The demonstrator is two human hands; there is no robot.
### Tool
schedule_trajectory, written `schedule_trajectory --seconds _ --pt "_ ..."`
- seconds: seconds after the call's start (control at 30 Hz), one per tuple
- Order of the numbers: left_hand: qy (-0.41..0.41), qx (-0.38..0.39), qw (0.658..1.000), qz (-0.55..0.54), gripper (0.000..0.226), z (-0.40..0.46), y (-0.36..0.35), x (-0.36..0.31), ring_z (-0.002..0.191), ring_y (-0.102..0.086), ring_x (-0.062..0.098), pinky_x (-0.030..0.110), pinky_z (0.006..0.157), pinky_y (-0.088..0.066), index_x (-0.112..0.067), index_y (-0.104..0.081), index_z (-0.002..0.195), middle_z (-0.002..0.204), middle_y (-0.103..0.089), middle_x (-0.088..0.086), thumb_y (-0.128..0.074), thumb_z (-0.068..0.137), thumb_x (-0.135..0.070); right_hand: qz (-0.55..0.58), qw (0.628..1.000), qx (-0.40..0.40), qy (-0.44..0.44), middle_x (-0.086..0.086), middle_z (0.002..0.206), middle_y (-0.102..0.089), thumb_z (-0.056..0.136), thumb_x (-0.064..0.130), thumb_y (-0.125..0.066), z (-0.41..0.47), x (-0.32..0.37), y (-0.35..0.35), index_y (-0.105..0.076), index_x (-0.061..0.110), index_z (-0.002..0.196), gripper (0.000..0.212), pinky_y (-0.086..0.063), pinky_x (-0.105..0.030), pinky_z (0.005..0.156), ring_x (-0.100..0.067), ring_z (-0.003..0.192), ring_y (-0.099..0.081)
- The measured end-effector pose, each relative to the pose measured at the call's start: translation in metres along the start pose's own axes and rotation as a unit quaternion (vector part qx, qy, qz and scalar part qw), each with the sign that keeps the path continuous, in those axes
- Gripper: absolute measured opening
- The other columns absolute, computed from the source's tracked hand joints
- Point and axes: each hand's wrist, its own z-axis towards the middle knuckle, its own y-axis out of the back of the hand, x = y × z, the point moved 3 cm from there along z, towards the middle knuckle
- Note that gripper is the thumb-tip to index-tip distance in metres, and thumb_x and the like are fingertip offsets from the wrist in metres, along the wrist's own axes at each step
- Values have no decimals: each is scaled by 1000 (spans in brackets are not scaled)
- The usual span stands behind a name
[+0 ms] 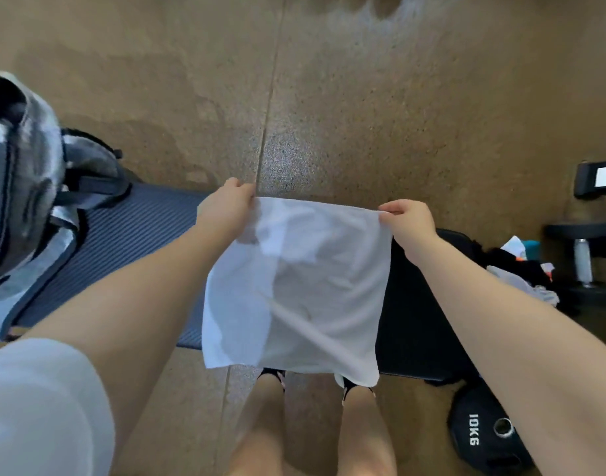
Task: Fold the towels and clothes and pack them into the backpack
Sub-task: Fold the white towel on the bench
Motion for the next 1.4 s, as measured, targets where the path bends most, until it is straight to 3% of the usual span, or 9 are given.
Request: schedule_trajectory --seconds 0.17,0.3,0.4,0.57,0.7,0.93,1.07,1.17,1.4 --pt "-15 -48 999 3 22 11 17 15 99 -51 37 40 69 -37 -1 -53 103 105 -47 20 -36 97 -14 -85 993 -63 61 -5 98 -65 89 10 -51 10 11 1 -69 10 99 21 -40 -27 74 -19 90 -55" --pt "-38 -103 994 -8 36 2 18 13 108 -48 39 48 81 -40 -5 -44 127 130 -42 18 -44 91 -7 -107 978 -131 122 2 108 -56 93 12 -46 6 20 -8 -57 12 115 25 -43 -33 85 -17 97 -52" --pt "-169 -177 970 8 44 -23 -1 -5 104 -55 44 47 77 -48 2 -51 120 133 -47 24 -41 81 -17 -262 916 -152 264 -13 130 -48 89 7 -51 -25 17 -32 -52 8 124 35 -39 -41 94 -33 117 -45" --pt "-302 -60 950 53 58 -72 -88 -11 122 -47 43 46 101 -41 6 -42 129 137 -44 28 -41 85 -31 -406 840 111 343 -10 158 -6 92 44 -30 -80 -34 -98 -16 14 149 66 -9 -43 116 -34 145 -7" --pt "-229 -41 969 82 77 -94 -106 25 139 -20 34 44 112 -22 1 -21 143 151 -15 18 -23 85 -50 -484 827 100 269 10 143 37 98 48 -27 -85 -80 -76 21 25 145 71 14 -40 114 -21 142 25" --pt "-232 -116 965 33 50 -152 -98 46 99 -54 43 45 82 -47 -1 -45 117 116 -52 26 -43 84 -38 -394 878 -30 270 -10 157 -9 99 28 -39 -123 -113 -38 -20 13 147 54 -19 -39 114 -27 144 -11" --pt "-292 -135 942 92 32 -192 -122 34 65 -60 36 38 53 -49 -3 -55 85 86 -60 20 -77 70 -22 -323 851 -51 410 -15 115 -58 89 12 -55 -151 -124 -50 -62 6 106 19 -49 -44 79 -35 103 -56" --pt "-294 -131 942 99 34 -209 -137 35 61 -59 33 34 51 -48 -4 -60 78 81 -60 16 -86 59 -14 -308 815 -44 488 -12 78 -60 75 7 -66 -171 -137 -60 -63 5 76 4 -45 -35 53 -33 63 -58" --pt "-310 -191 928 85 30 -194 -151 45 68 -60 31 30 49 -46 -9 -55 85 81 -58 11 -74 71 -27 -382 779 -63 492 -10 95 -61 77 27 -74 -156 -160 -74 -64 8 94 28 -37 -30 66 -30 78 -60"
